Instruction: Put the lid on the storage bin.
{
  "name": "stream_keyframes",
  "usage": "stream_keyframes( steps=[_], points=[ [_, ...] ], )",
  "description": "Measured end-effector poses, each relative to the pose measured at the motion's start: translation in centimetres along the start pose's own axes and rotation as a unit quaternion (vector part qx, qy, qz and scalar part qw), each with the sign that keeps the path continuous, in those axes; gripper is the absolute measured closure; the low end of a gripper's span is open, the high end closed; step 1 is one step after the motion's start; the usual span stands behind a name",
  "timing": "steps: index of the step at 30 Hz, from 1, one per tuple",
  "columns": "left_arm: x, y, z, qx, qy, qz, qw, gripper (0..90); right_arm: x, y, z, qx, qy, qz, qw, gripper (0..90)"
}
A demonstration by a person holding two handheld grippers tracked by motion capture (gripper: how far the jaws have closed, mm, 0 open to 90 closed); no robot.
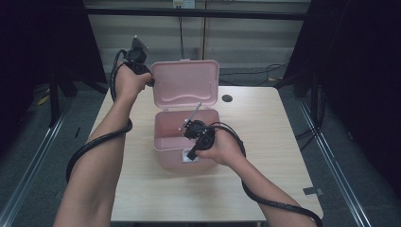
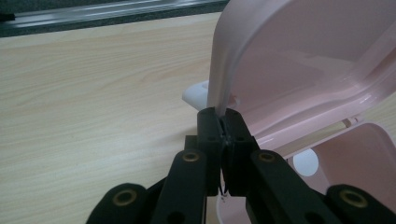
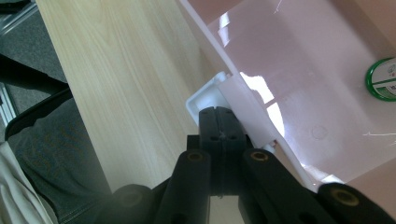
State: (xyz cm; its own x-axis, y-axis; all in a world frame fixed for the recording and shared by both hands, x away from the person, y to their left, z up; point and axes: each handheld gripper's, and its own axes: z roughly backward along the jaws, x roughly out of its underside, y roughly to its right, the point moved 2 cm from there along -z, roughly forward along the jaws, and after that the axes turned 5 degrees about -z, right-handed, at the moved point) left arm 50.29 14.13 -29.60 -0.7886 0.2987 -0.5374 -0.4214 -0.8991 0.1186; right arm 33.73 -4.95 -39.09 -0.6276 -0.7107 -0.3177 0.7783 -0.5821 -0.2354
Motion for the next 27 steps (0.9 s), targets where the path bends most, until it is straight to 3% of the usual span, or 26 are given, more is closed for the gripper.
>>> stream_keyframes(
  steps=[13, 27],
  points=[
    [0.6, 0.1, 0.7, 0.008, 0.008, -0.006, 0.9999, 87.1, -0.5, 0.0, -0.2, 0.002, 0.004, -0.003, 1.0000, 90.0],
    [0.8, 0.5, 1.4, 0.008, -0.012, -0.016, 0.9998, 86.9, -0.9, 0.1, -0.3, 0.002, 0.003, -0.008, 1.0000, 90.0]
  ],
)
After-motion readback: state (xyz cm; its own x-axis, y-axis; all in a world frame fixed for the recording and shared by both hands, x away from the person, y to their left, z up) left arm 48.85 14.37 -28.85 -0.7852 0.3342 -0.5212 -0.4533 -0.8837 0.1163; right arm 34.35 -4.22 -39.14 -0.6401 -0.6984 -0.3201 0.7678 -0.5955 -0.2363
